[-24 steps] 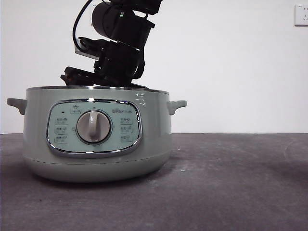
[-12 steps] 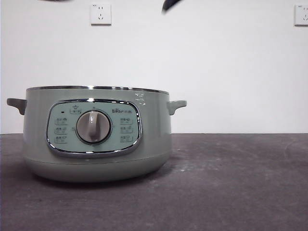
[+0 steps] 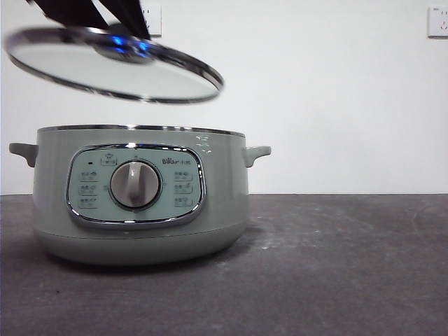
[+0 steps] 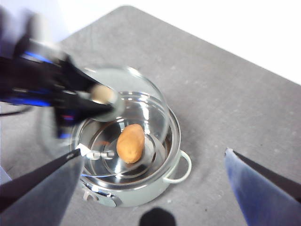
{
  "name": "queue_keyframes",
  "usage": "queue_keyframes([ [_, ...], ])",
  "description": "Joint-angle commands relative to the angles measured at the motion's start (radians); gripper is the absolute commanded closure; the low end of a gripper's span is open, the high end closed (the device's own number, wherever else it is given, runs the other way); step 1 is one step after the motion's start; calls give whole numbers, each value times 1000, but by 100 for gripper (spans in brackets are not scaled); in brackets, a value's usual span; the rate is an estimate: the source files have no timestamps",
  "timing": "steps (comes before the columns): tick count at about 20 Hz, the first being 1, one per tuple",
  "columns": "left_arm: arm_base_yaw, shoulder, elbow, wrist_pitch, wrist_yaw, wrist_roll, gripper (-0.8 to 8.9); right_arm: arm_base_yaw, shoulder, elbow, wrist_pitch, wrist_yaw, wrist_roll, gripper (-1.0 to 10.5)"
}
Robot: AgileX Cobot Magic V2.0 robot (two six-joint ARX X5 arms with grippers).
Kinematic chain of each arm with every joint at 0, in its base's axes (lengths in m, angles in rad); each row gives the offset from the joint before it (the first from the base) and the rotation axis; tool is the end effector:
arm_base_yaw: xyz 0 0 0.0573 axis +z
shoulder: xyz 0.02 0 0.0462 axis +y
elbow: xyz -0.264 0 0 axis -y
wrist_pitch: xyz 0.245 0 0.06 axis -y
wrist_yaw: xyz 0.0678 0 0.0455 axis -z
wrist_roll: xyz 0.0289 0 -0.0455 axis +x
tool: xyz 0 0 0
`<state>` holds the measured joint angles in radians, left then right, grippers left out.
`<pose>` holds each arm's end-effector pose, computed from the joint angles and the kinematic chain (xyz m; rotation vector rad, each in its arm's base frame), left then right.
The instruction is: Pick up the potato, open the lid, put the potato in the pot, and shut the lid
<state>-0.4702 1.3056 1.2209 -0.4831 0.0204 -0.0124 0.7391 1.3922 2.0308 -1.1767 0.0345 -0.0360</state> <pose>0.2507 -0.1281 0.3453 0.1160 0.5618 -0.4737 0.1611 0.1455 0.5080 -0.2409 0.4965 0.6968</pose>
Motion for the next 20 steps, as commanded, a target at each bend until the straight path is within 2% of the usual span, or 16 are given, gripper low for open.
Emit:
queue_keyframes([
  [1, -11, 43, 11, 69, 11, -36, 822, 0, -20, 1, -18, 19, 20, 447],
  [7, -32, 152, 11, 83, 8, -44, 822, 0, -37, 1, -98, 202, 37, 447],
  [11, -35, 206, 11, 83, 7, -43, 822, 0, -37, 1, -113, 211, 39, 447],
  [18, -34, 237, 11, -50, 6, -36, 816, 0, -38, 1, -120, 211, 39, 447],
  [20, -34, 237, 11, -60, 6, -36, 787, 0, -38, 1, -120, 211, 39, 447],
])
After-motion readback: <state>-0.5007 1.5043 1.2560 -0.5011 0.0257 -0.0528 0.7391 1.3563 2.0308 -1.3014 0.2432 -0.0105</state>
